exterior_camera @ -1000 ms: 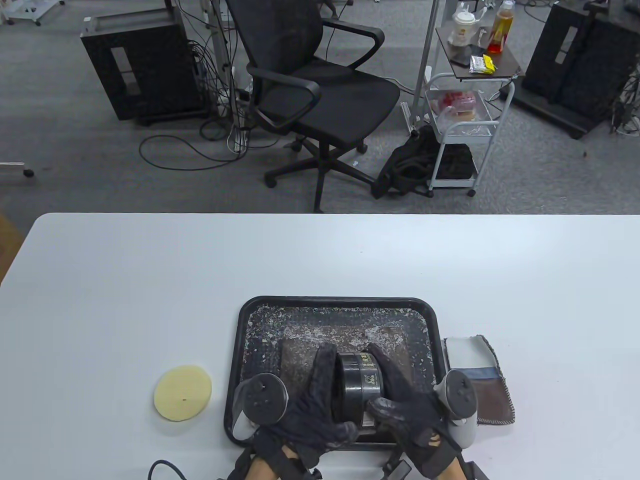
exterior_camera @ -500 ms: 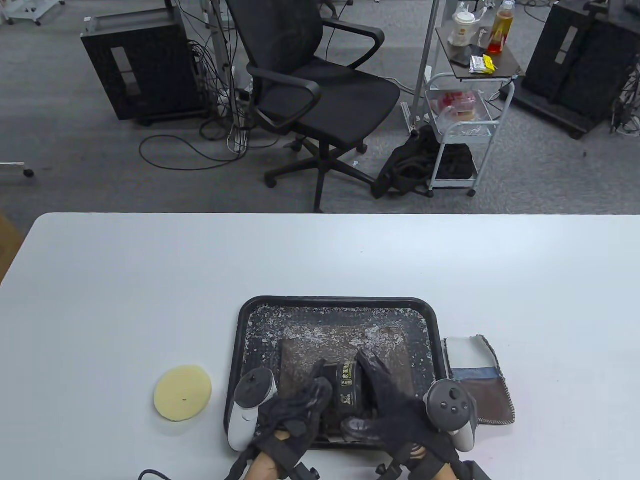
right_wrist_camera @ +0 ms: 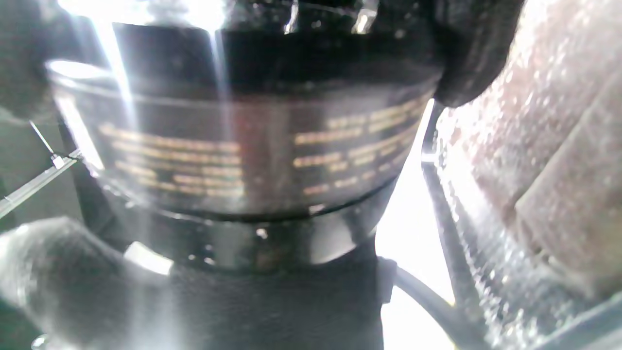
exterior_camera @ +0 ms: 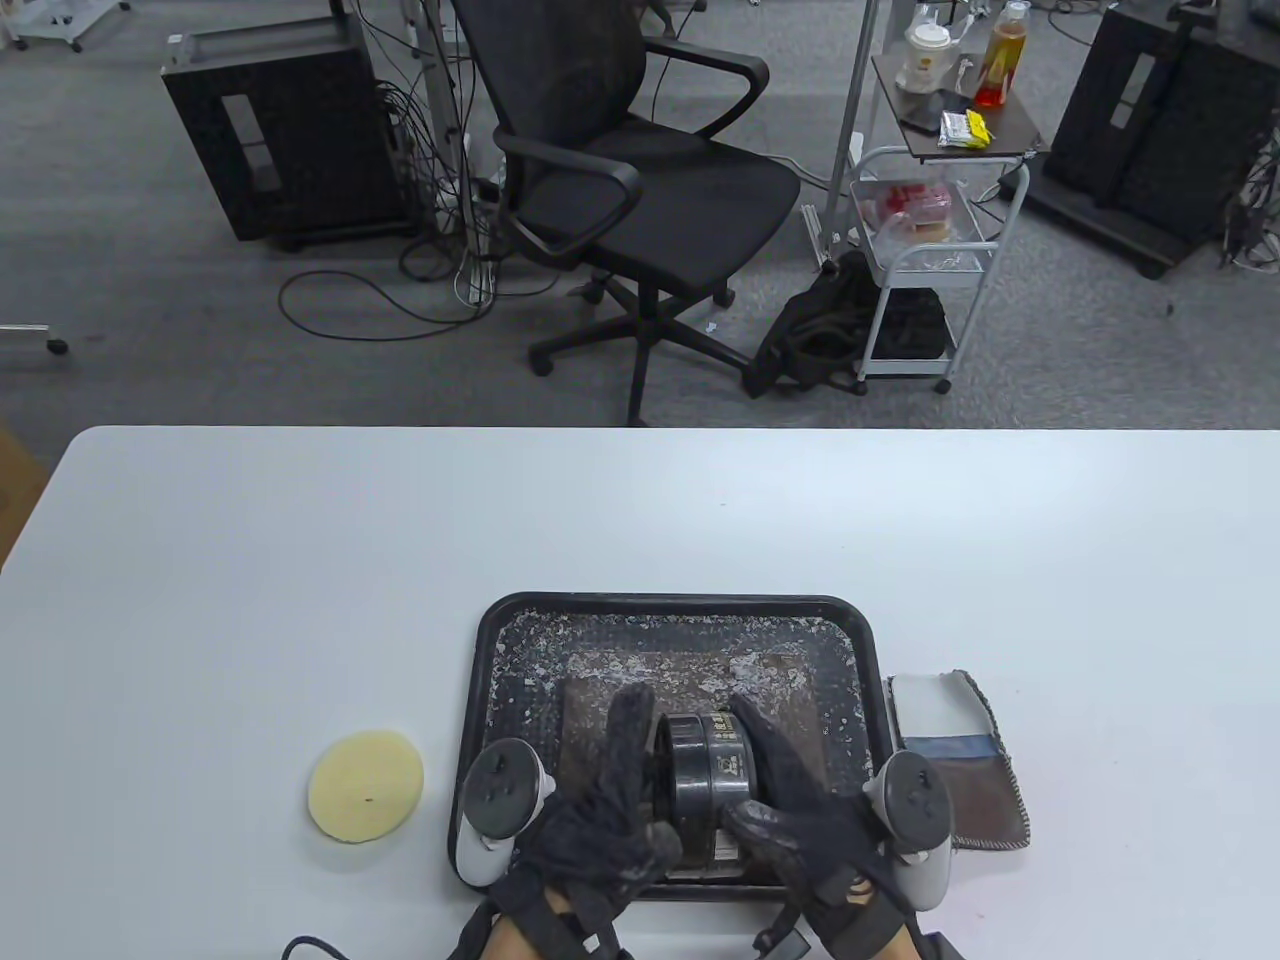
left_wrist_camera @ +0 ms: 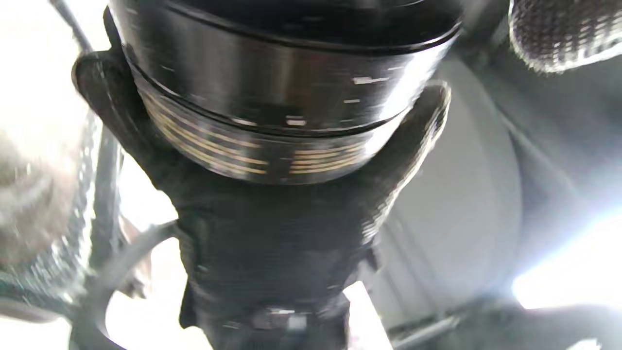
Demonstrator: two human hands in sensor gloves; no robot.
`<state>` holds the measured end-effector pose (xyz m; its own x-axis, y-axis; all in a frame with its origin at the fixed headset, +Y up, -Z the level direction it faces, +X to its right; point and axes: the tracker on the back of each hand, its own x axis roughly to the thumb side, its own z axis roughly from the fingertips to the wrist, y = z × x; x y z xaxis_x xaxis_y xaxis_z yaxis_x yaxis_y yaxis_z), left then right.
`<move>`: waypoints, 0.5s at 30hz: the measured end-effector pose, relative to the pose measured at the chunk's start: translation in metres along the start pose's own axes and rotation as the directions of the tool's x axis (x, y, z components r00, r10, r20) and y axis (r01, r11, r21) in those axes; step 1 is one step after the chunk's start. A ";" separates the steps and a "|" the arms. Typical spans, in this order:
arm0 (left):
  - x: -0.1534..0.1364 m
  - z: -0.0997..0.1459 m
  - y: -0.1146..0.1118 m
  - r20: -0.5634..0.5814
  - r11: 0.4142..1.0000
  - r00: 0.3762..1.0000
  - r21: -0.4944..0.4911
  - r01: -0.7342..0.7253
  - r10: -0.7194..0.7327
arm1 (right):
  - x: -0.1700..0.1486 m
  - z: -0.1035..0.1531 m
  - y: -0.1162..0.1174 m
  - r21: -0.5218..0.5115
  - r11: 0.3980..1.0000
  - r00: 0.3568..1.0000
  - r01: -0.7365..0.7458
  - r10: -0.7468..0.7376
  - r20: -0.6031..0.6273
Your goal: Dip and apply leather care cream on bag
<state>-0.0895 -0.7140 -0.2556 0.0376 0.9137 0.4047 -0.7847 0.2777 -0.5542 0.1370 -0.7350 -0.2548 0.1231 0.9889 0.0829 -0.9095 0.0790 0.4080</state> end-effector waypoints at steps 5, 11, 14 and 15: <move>0.005 0.002 0.000 -0.011 0.983 0.984 0.045 0.177 -0.177 | -0.002 0.000 0.003 0.030 0.999 0.999 0.041 -0.040 -0.017; 0.001 0.006 0.000 -0.106 0.988 0.994 0.150 0.045 -0.029 | 0.003 -0.001 0.004 0.023 0.999 0.998 -0.047 0.046 0.043; -0.006 0.008 0.000 -0.187 0.977 0.974 0.193 -0.092 0.129 | 0.004 -0.001 0.003 0.004 0.995 0.994 -0.095 0.094 0.061; -0.007 0.009 0.001 -0.209 0.973 0.966 0.200 -0.113 0.155 | 0.004 -0.002 0.003 0.003 0.995 0.993 -0.098 0.098 0.060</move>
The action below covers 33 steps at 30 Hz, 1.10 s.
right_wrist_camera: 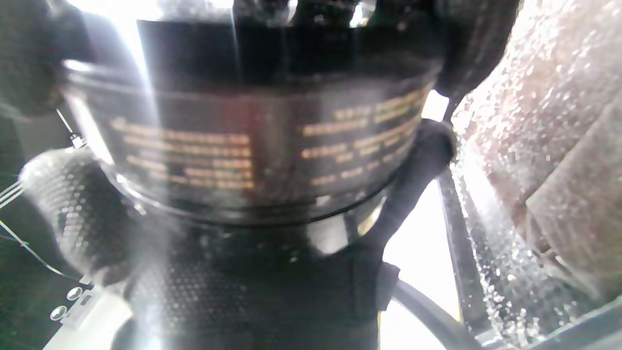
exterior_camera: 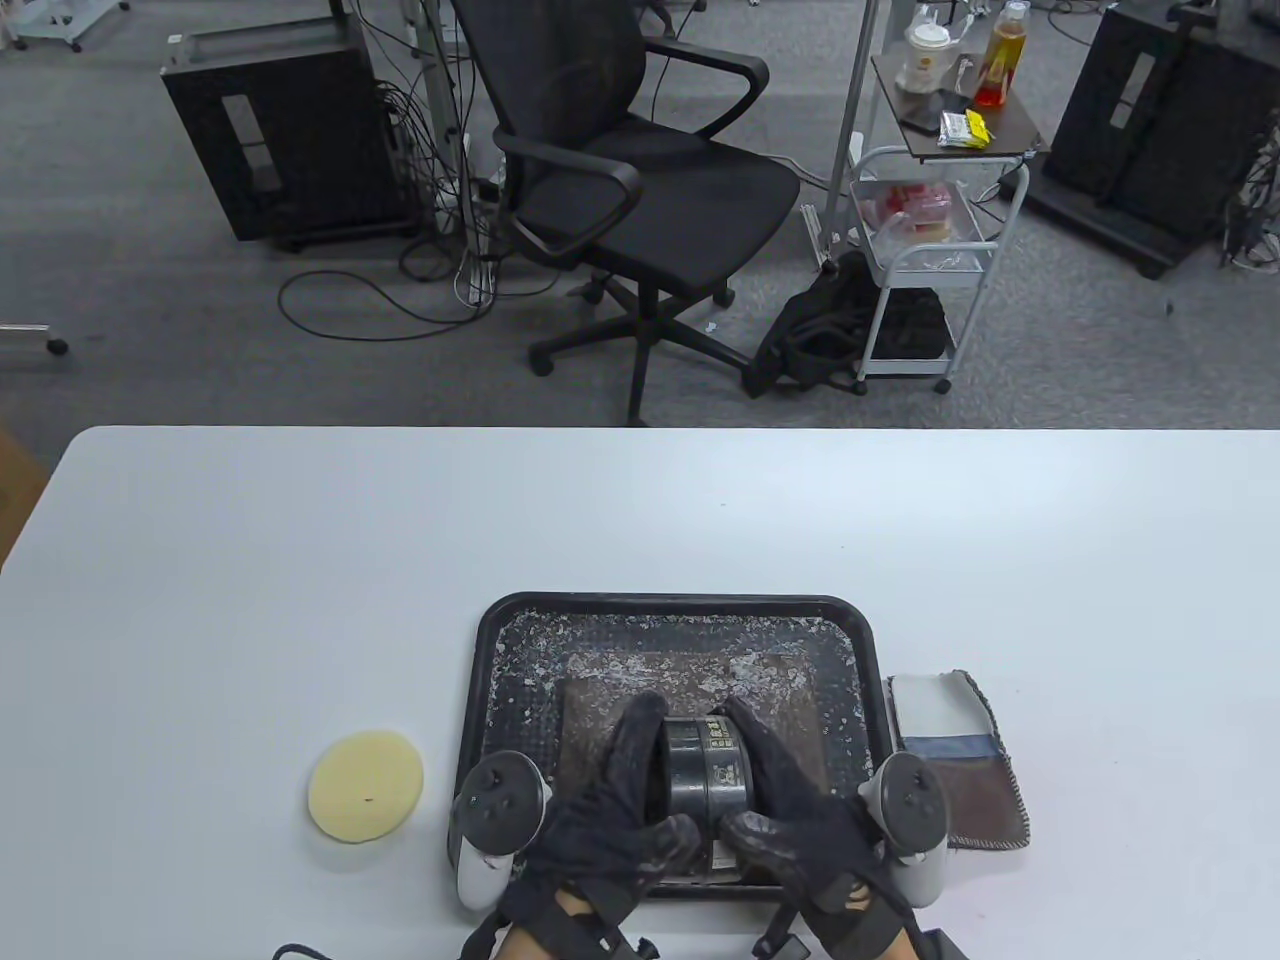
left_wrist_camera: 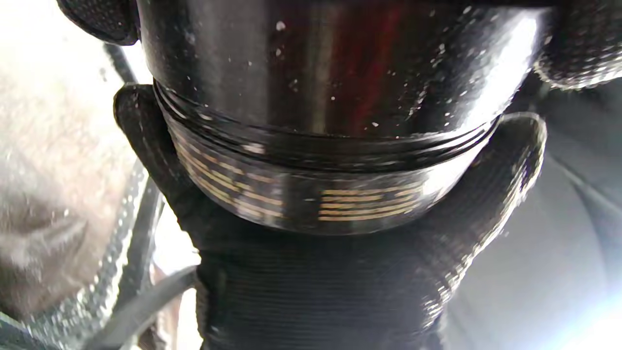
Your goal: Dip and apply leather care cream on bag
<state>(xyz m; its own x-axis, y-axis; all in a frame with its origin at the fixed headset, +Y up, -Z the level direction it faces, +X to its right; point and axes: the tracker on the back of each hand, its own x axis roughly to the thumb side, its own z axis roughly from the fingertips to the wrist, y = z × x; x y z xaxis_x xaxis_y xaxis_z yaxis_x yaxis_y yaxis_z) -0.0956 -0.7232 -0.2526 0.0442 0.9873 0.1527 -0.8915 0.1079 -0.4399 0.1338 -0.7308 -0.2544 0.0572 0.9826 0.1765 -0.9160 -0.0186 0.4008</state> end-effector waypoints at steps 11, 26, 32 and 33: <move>0.023 0.012 0.046 -0.025 0.934 0.959 0.219 0.281 -0.282 | -0.003 0.004 -0.013 -0.068 0.985 0.986 0.160 -0.157 0.047; 0.040 0.096 0.199 -0.666 0.187 0.350 0.306 0.934 -0.659 | -0.022 0.014 -0.036 -0.183 0.787 0.808 0.589 -0.574 0.132; -0.004 0.125 0.237 -0.799 0.310 0.365 0.236 0.921 -0.478 | -0.024 0.017 -0.038 -0.230 0.759 0.792 0.609 -0.596 0.131; -0.009 0.128 0.241 -0.830 0.313 0.337 0.209 0.927 -0.444 | -0.023 0.018 -0.038 -0.234 0.759 0.793 0.608 -0.595 0.130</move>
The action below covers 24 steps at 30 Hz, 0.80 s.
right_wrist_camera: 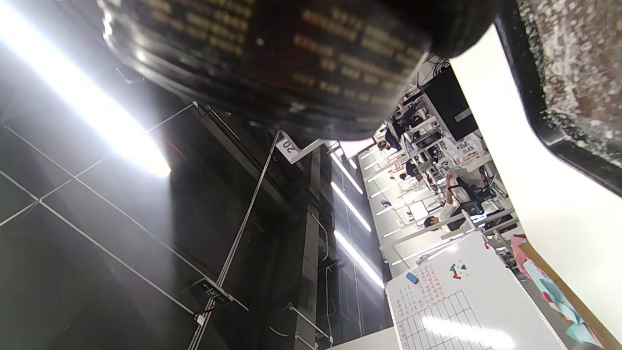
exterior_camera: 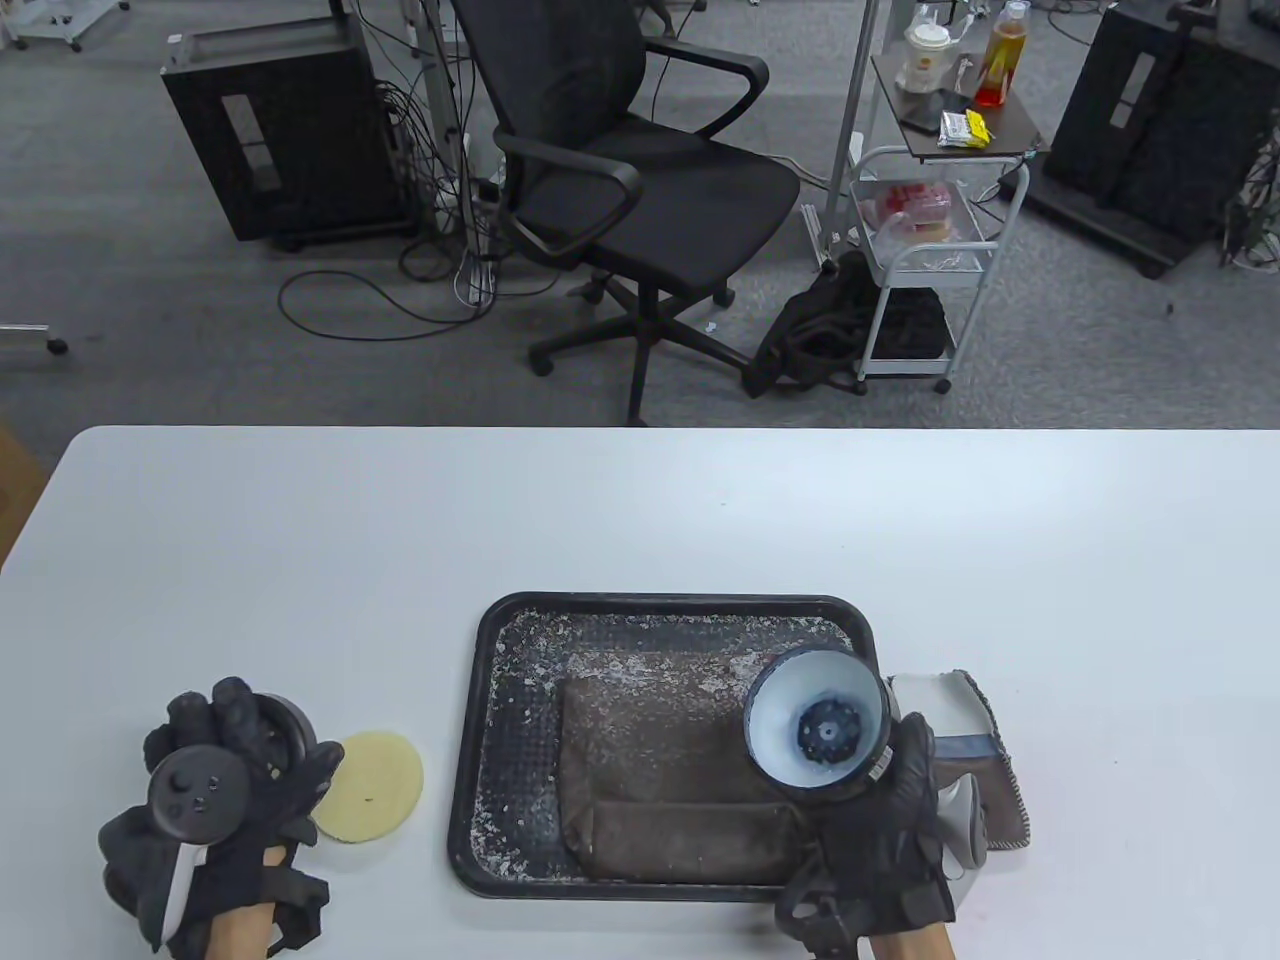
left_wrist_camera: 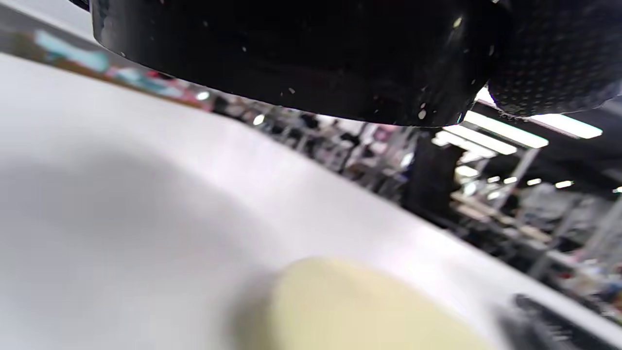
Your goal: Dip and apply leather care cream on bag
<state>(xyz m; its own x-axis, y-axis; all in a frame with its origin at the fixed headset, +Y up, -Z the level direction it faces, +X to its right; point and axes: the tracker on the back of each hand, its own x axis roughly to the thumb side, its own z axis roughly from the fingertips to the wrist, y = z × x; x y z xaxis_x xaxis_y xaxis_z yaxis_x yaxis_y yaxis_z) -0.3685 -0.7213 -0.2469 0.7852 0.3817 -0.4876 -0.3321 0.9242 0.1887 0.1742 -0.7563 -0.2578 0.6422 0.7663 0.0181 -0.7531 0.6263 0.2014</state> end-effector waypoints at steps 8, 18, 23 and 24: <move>-0.016 -0.006 -0.019 -0.171 0.972 0.968 -0.178 0.154 -0.184 | 0.000 0.001 0.001 0.007 1.000 1.000 0.015 -0.015 -0.009; -0.024 -0.007 -0.033 -0.218 0.917 0.935 -0.349 0.192 -0.279 | 0.001 0.004 0.001 -0.026 0.999 1.000 0.021 -0.022 -0.017; -0.031 -0.010 -0.042 -0.233 0.893 0.938 -0.429 0.138 -0.257 | 0.000 0.004 0.001 -0.024 0.999 0.999 0.025 -0.025 -0.026; -0.031 -0.010 -0.042 -0.230 0.889 0.936 -0.434 0.147 -0.267 | 0.000 0.004 0.001 -0.023 0.999 0.999 0.025 -0.025 -0.028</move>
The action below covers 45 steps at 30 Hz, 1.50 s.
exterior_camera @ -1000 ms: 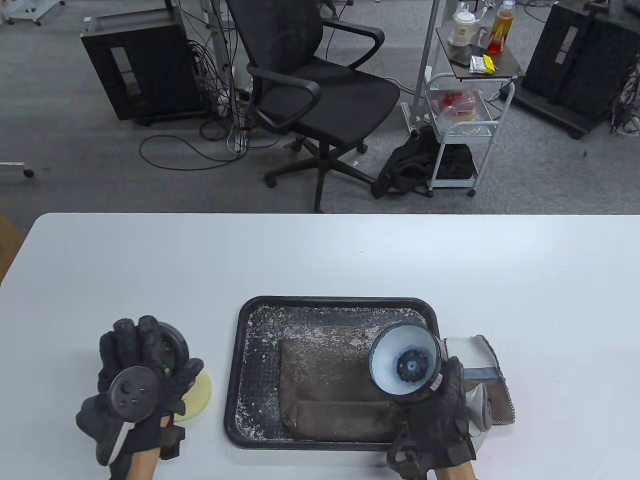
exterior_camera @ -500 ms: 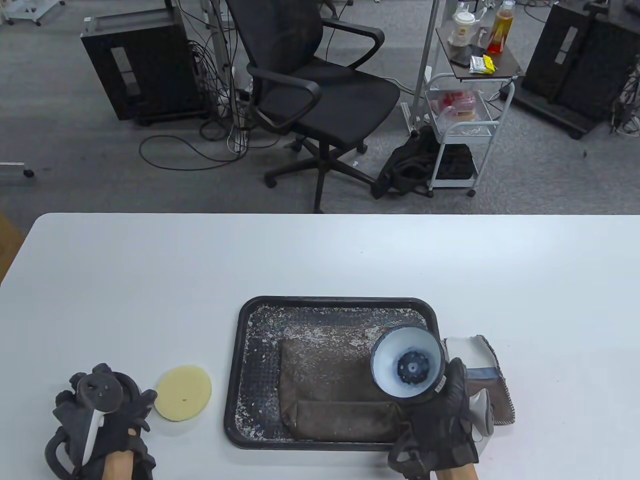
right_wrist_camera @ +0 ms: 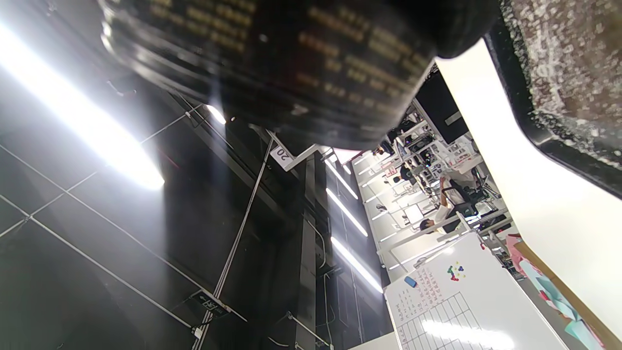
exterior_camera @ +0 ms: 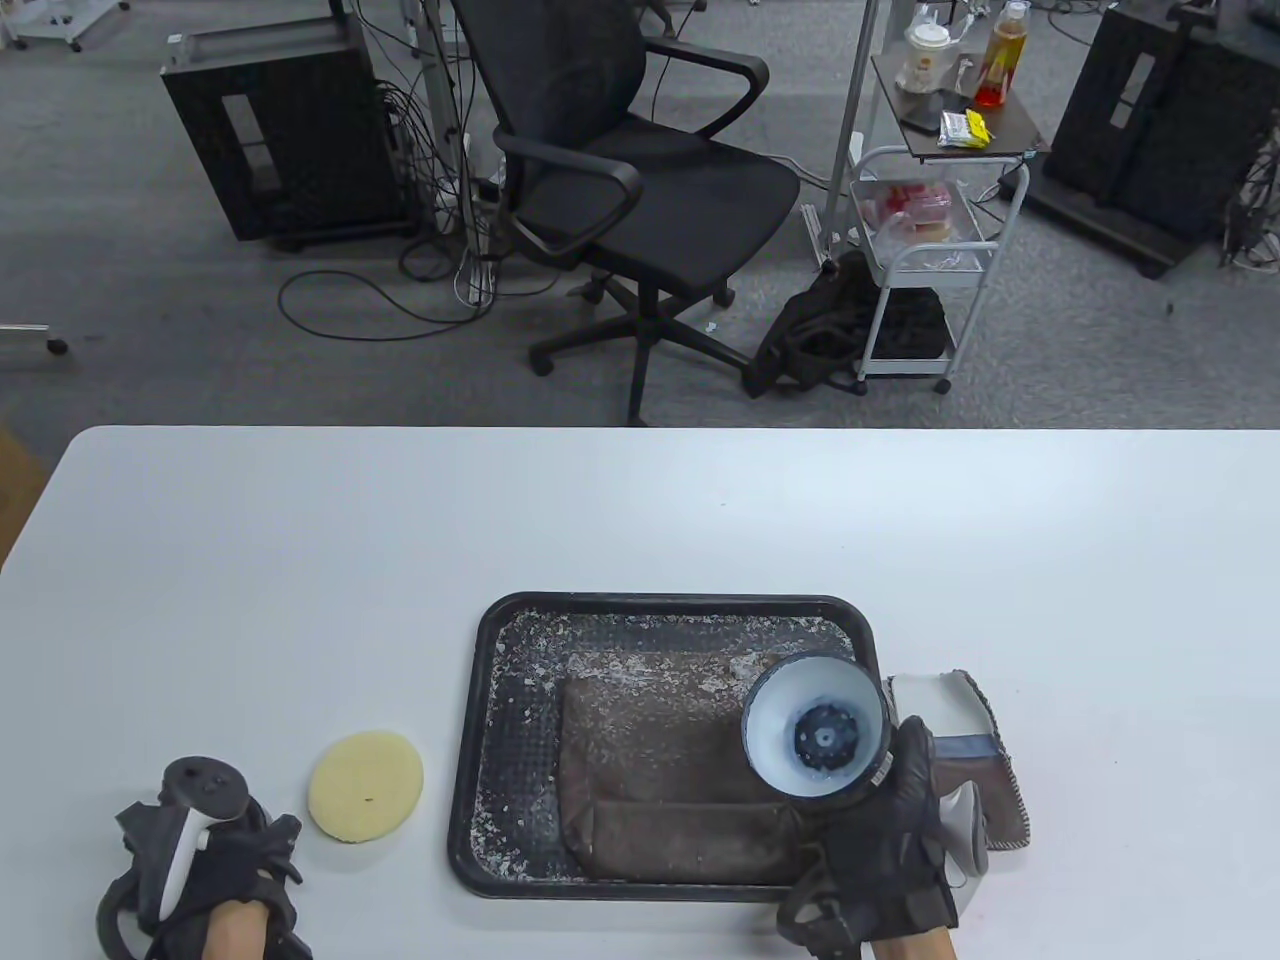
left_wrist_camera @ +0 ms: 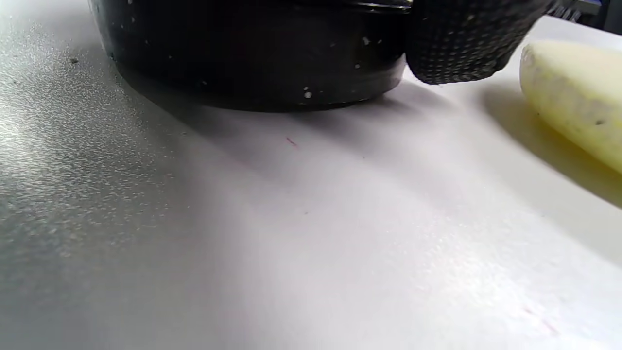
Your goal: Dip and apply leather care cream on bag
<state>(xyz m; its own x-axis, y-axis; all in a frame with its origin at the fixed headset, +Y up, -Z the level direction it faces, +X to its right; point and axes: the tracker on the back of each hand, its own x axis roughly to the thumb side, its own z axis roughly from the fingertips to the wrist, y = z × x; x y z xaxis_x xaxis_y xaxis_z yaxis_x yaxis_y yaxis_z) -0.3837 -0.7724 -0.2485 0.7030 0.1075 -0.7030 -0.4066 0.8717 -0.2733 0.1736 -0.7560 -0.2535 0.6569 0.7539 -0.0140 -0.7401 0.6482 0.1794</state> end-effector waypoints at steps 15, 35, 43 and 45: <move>0.017 0.011 0.008 0.162 0.997 0.987 0.080 -0.018 0.005 | 0.000 0.001 -0.001 -0.002 1.000 1.000 -0.007 0.007 -0.009; 0.081 0.034 -0.024 0.580 0.974 0.788 0.045 0.222 -0.207 | -0.002 0.005 -0.010 -0.157 0.986 0.997 -0.063 0.054 -0.060; 0.101 0.033 -0.035 0.490 0.931 0.795 0.120 0.345 -0.358 | -0.003 0.005 -0.007 -0.146 0.987 0.996 -0.059 0.048 -0.076; 0.103 0.033 -0.035 0.480 0.929 0.798 0.130 0.346 -0.365 | -0.003 0.005 -0.007 -0.147 0.988 0.996 -0.055 0.044 -0.077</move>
<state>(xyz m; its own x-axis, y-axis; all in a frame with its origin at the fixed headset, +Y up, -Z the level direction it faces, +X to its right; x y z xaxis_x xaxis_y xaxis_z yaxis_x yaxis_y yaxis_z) -0.2778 -0.7761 -0.2893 0.9892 -0.0030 -0.1464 -0.0582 0.9095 -0.4117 0.1775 -0.7639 -0.2495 0.6107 0.7876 -0.0820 -0.7881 0.6146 0.0338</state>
